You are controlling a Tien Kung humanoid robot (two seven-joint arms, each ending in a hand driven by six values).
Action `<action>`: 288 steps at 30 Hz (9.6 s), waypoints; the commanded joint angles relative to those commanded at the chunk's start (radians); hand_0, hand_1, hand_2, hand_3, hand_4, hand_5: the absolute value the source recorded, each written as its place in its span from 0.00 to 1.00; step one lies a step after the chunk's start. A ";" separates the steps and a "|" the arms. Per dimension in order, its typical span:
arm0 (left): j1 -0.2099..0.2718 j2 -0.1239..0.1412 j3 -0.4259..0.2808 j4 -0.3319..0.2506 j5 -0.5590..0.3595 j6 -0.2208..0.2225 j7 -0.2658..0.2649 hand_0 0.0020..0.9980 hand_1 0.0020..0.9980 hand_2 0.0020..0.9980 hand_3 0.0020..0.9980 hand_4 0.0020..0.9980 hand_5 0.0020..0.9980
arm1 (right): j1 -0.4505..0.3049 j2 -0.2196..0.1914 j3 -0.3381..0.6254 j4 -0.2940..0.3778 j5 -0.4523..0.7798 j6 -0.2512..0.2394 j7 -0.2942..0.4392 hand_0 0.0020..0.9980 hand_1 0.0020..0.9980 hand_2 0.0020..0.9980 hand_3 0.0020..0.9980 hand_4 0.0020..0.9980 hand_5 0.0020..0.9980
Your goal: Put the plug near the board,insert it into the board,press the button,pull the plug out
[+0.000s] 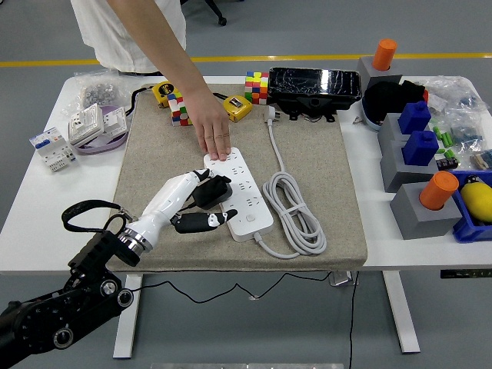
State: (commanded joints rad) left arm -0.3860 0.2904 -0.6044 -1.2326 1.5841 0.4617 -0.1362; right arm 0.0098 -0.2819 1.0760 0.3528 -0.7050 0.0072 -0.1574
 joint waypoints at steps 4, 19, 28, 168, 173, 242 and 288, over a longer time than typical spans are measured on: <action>-0.007 -0.010 0.009 0.020 -0.007 0.000 -0.008 0.77 0.79 0.76 0.69 0.85 0.41 | 0.002 -0.001 0.001 0.001 0.001 -0.001 0.001 0.58 0.64 0.64 0.55 0.90 0.43; -0.045 -0.059 0.025 0.074 -0.007 -0.009 0.006 0.77 0.79 0.76 0.68 0.85 0.41 | -0.001 0.000 0.002 0.001 0.000 -0.001 0.000 0.58 0.64 0.64 0.55 0.90 0.43; -0.047 -0.067 0.011 0.086 -0.005 -0.013 0.018 0.77 0.78 0.76 0.68 0.85 0.41 | -0.002 -0.001 0.001 0.000 0.001 0.000 0.000 0.58 0.64 0.64 0.55 0.90 0.43; -0.090 0.032 0.020 -0.172 -0.105 -0.417 0.360 0.08 0.05 0.13 0.69 0.77 0.23 | 0.035 -0.044 -0.060 0.023 0.000 0.001 0.001 0.58 0.63 0.62 0.55 0.90 0.43; -0.101 0.018 0.041 -0.148 -0.109 -0.413 0.363 0.08 0.05 0.13 0.70 0.77 0.23 | 0.034 -0.047 -0.069 0.023 0.002 0.001 0.001 0.58 0.63 0.62 0.55 0.90 0.43; -0.140 -0.083 -0.078 0.087 -0.027 -0.077 0.059 0.40 0.48 0.51 0.59 0.79 0.23 | 0.012 -0.028 -0.023 0.023 -0.007 -0.001 0.002 0.58 0.63 0.62 0.55 0.90 0.43; -0.154 -0.120 -0.053 0.238 -0.009 -0.063 0.039 0.30 0.30 0.37 0.51 0.61 0.00 | 0.004 -0.022 0.007 0.022 -0.011 -0.003 0.003 0.58 0.63 0.62 0.55 0.89 0.42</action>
State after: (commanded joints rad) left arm -0.5396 0.1701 -0.6574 -0.9951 1.5755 0.3989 -0.0970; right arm 0.0137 -0.3040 1.0834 0.3751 -0.7156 0.0043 -0.1539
